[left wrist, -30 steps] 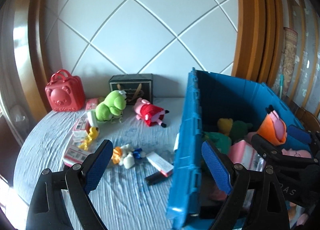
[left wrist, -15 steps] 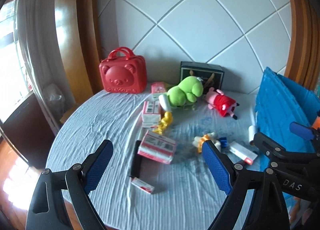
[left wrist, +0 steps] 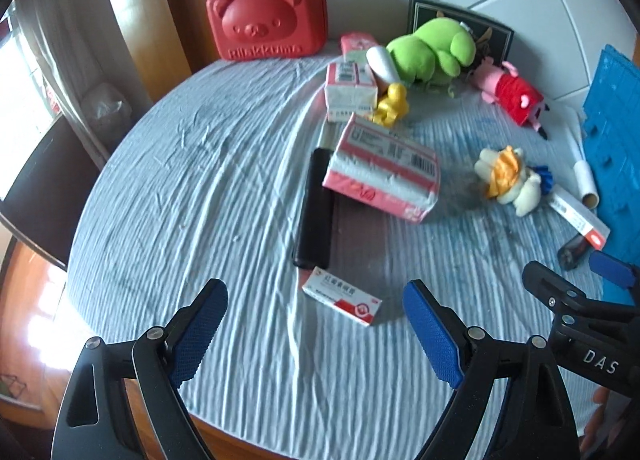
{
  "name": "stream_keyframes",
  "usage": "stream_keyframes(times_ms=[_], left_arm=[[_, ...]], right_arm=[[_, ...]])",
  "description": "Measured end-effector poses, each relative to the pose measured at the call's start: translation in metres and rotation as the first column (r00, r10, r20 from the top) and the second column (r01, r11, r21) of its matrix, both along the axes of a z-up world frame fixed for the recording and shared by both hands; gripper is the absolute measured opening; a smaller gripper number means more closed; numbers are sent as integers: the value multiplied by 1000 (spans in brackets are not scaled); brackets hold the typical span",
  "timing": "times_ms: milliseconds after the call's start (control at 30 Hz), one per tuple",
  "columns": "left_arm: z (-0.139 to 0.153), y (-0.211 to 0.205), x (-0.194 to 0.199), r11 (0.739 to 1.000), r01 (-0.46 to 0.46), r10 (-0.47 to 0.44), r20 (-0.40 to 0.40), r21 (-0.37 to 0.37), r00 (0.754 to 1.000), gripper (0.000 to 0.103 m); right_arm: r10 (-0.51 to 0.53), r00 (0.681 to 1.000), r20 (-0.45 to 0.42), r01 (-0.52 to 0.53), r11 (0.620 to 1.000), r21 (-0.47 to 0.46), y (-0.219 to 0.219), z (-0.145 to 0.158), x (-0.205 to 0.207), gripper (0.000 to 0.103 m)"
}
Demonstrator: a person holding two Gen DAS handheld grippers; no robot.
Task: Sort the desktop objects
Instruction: 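Move the left tool to the red-white medicine box while the right tool approaches the pink tissue pack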
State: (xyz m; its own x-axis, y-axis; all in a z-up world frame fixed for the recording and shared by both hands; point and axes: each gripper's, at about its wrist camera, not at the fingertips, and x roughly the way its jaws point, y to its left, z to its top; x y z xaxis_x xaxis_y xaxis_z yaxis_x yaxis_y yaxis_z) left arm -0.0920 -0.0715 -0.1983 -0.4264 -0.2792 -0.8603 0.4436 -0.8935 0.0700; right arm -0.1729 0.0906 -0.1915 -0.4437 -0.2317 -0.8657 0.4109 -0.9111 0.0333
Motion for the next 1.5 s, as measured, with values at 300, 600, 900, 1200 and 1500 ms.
stream_keyframes(times_ms=[300,600,900,1200,1500], left_arm=[[-45,5,-14,983,-178,176,44,35,983,86],[-90,21,-24,928,-364,362,42,83,931,74],[-96,6,-26,915,-400,401,2,47,916,44],[-93,-43,-47,921,-390,390,30,-8,920,40],[-93,-85,-67,913,-407,408,58,-30,911,36]], right_arm=[[157,986,58,-158,987,12,-17,-48,-27,103],[346,938,39,-346,938,11,-22,-71,-53,76],[447,894,32,-446,895,-25,-49,-91,-54,64],[468,883,-33,-469,882,-42,-87,-79,-72,64],[465,885,4,-464,883,-71,-130,-88,-108,86]])
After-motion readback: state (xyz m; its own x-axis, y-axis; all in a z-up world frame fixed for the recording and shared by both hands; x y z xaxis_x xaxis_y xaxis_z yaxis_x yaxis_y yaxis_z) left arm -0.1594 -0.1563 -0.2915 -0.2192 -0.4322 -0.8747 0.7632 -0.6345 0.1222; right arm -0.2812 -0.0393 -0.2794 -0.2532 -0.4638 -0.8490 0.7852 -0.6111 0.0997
